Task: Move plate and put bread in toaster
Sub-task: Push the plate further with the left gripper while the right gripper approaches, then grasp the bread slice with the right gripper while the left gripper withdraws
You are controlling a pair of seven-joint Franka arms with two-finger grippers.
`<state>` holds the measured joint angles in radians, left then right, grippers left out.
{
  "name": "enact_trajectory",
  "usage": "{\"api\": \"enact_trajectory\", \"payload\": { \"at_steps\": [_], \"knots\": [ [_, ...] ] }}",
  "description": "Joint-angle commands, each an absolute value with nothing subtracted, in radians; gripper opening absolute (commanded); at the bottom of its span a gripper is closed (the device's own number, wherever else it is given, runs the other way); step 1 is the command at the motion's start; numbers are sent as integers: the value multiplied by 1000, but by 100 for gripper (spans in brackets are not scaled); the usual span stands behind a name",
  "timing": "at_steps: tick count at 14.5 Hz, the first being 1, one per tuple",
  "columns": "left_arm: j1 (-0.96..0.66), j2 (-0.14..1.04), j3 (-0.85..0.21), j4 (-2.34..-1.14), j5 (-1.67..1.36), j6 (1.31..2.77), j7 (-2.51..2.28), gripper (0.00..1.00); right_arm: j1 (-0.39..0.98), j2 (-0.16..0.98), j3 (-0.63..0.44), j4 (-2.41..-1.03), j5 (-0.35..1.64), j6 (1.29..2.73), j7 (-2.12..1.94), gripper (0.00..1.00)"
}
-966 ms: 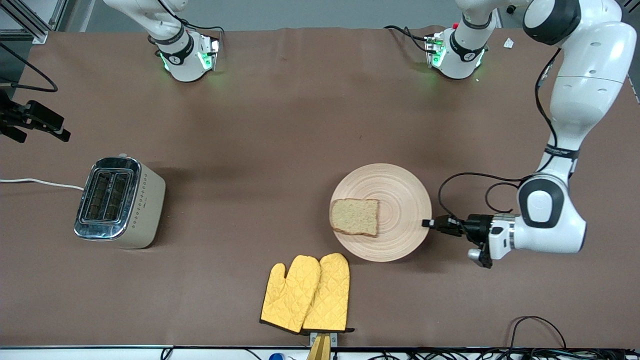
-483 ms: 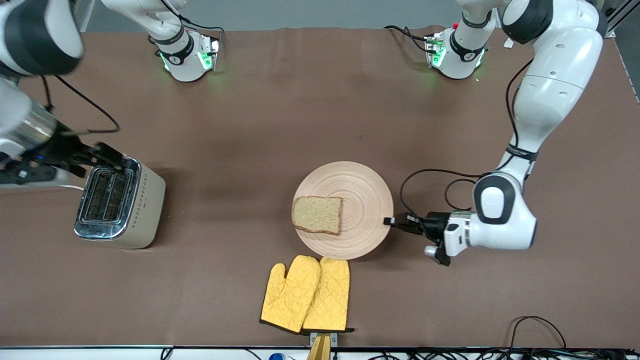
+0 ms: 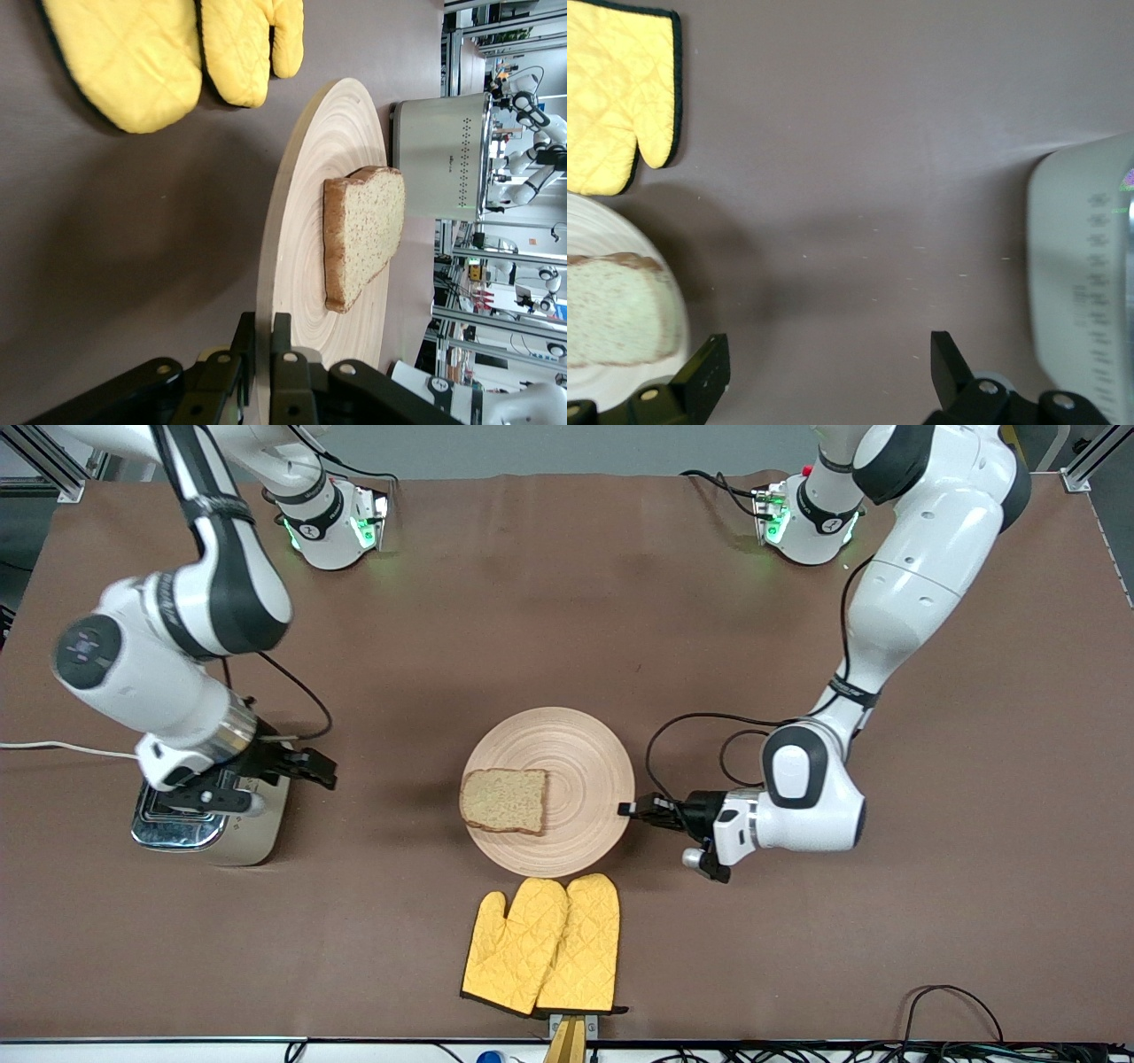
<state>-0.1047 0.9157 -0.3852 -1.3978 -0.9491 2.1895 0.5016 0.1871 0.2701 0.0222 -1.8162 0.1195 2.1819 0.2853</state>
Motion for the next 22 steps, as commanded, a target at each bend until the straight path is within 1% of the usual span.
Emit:
{"api": "enact_trajectory", "payload": {
  "at_steps": [1,5,6,9,11,12,13,14,17,19,20,22],
  "knots": [
    [-136,931,-388,-1391,-1043,2226,564,3,224,339,15,-1818,140,2246,333,100],
    [-169,988,-387,-1393,-1181,2232,741,3,244,423,14,-1821,140,2339,334,100],
    [-181,999,-387,-1393,-1199,2253,745,3,247,437,14,-1822,140,2353,334,100],
    [-227,1022,-387,-1393,-1222,2325,746,4,261,448,14,-1835,140,2349,331,100],
    [-229,1028,-385,-1393,-1255,2332,746,8,290,459,14,-1836,140,2349,331,100],
    [-227,1028,-387,-1394,-1255,2332,733,24,305,465,14,-1836,140,2352,331,100],
    [-227,1028,-385,-1394,-1256,2332,718,47,316,478,14,-1836,138,2355,328,100],
    [-226,1022,-384,-1394,-1255,2335,689,99,324,495,14,-1836,132,2359,325,100],
    [-213,971,-359,-1390,-1227,2338,528,100,340,508,12,-1836,123,2361,314,100],
    [-209,899,-290,-1390,-1137,2336,380,100,367,517,12,-1836,103,2365,314,98],
    [-204,878,-273,-1388,-1071,2336,304,100,371,518,12,-1836,103,2373,314,91],
    [-167,807,-253,-1388,-906,2335,150,100,370,528,12,-1835,103,2376,314,68]
  ]
}}
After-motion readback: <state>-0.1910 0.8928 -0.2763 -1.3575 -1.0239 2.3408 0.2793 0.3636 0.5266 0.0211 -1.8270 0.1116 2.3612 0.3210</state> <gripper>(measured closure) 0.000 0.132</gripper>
